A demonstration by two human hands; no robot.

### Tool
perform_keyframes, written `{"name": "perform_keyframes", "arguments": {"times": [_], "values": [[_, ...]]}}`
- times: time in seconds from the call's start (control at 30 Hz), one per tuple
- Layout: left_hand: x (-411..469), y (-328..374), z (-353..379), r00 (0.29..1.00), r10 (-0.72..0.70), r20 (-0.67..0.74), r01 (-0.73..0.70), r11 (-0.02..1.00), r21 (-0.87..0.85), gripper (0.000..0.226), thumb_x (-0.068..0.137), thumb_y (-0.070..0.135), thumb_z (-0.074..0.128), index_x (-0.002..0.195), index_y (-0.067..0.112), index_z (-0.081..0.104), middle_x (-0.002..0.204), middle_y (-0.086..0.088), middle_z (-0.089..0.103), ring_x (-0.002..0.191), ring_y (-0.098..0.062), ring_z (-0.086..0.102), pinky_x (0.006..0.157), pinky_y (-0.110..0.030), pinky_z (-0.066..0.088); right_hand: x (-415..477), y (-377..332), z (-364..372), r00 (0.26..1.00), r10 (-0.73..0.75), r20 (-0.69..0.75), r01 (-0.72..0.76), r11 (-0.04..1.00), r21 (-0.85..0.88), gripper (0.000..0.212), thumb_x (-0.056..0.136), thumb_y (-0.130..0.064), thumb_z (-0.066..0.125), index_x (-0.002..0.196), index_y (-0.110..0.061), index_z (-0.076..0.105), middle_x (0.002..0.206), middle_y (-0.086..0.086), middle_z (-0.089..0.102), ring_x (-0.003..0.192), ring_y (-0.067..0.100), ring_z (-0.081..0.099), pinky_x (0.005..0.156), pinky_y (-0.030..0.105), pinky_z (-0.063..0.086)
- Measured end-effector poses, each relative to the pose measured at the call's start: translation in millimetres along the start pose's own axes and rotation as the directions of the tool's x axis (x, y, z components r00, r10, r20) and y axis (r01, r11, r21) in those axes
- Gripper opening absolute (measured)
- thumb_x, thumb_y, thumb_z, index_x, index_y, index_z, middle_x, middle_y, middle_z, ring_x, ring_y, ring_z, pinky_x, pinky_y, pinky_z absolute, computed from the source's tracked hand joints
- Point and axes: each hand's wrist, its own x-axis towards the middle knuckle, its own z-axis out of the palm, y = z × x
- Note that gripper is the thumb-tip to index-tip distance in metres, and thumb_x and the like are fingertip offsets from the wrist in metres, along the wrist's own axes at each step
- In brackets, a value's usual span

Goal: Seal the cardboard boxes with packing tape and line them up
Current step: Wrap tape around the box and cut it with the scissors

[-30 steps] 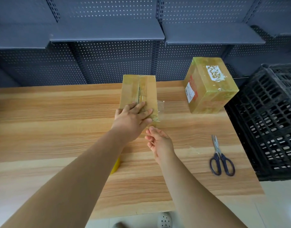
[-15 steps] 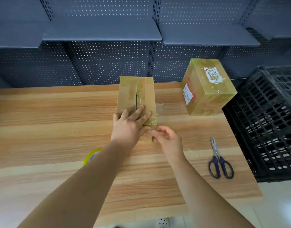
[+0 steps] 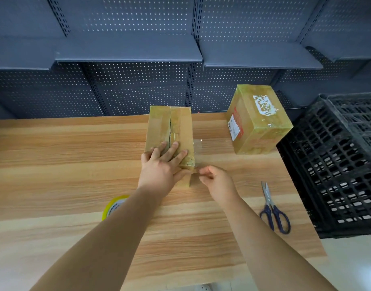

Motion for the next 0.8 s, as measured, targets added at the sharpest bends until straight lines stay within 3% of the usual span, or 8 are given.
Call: {"name": "perform_keyframes", "arguments": {"times": [0.13,0.3,0.4,0.47,0.53,0.63,0.73,0.8], "values": [[3,2,0,1.000,-0.006,-0.017,0.006,1.000,-0.008,0.053,0.081,0.062,0.050,0.118,0.030,0.070,0.129,0.000,0.065,0.118,-0.033,0.058,0.090,-0.042,0.034,-15,8,-18,0.967,-0.051,-0.250,0.060,0.998,0.026,0.025,0.097,-0.006,0.054,0.111,-0.020,0.069,0.108,-0.001,0.068,0.098,0.016,0.066,0.094,0.036,0.053],[4,5,1,0.999,-0.049,-0.018,0.048,0.996,-0.074,0.059,0.068,0.055,0.080,0.118,0.026,0.070,0.128,0.000,0.065,0.118,-0.033,0.059,0.088,-0.044,0.038,-26,-43,-12,0.878,-0.440,-0.186,0.408,0.893,-0.189,0.041,0.101,-0.023,0.051,0.141,-0.017,0.052,0.138,-0.017,0.046,0.131,-0.002,0.037,0.112,0.013,0.024],[4,2,3,0.997,-0.060,-0.052,0.055,0.995,-0.084,0.063,0.067,0.054,0.080,0.119,0.019,0.071,0.127,0.002,0.066,0.119,-0.030,0.060,0.087,-0.045,0.040,-27,-47,6,0.938,-0.337,-0.079,0.324,0.935,-0.141,0.046,0.102,-0.025,0.048,0.148,-0.017,0.042,0.147,-0.010,0.044,0.136,0.001,0.037,0.112,0.012,0.023],[4,2,4,0.996,-0.058,-0.063,0.053,0.996,-0.075,0.064,0.064,0.052,0.084,0.117,0.018,0.072,0.126,0.002,0.067,0.117,-0.030,0.061,0.085,-0.046,0.043,-32,-44,15,0.982,-0.179,-0.053,0.181,0.983,0.025,0.046,0.103,-0.028,0.045,0.149,-0.025,0.039,0.123,-0.009,0.064,0.107,-0.002,0.058,0.094,0.012,0.041],[5,2,5,0.995,-0.055,-0.087,0.049,0.996,-0.069,0.064,0.062,0.051,0.084,0.116,0.018,0.072,0.125,0.002,0.067,0.116,-0.030,0.062,0.084,-0.047,0.045,-37,-42,24,0.998,-0.059,-0.004,0.057,0.963,0.264,0.047,0.104,-0.030,0.043,0.150,-0.035,0.035,0.106,-0.015,0.064,0.087,-0.008,0.054,0.084,0.010,0.042],[3,2,4,0.994,-0.051,-0.095,0.047,0.998,-0.050,0.064,0.064,0.052,0.083,0.118,0.019,0.071,0.126,0.003,0.066,0.117,-0.030,0.061,0.084,-0.045,0.044,-39,-40,37,0.998,-0.001,0.057,-0.025,0.887,0.462,0.048,0.105,-0.034,0.038,0.150,-0.045,0.024,0.142,-0.020,0.042,0.124,-0.007,0.038,0.099,0.006,0.029],[3,2,5,0.995,-0.056,-0.087,0.053,0.998,-0.041,0.065,0.065,0.054,0.082,0.119,0.020,0.071,0.128,0.004,0.065,0.118,-0.030,0.060,0.084,-0.044,0.042,-46,-33,40,0.994,0.006,0.111,-0.052,0.906,0.419,0.044,0.106,-0.039,0.033,0.150,-0.042,0.029,0.136,-0.024,0.037,0.133,-0.003,0.033,0.090,-0.002,0.025],[3,2,4,0.997,-0.061,-0.051,0.059,0.997,-0.040,0.067,0.067,0.056,0.080,0.123,0.021,0.069,0.131,0.005,0.063,0.121,-0.030,0.058,0.087,-0.042,0.038,-48,-24,33,0.991,0.049,0.124,-0.092,0.924,0.371,0.039,0.105,-0.045,0.030,0.140,-0.039,0.047,0.139,-0.018,0.044,0.140,0.008,0.035,0.100,0.008,0.024]]}}
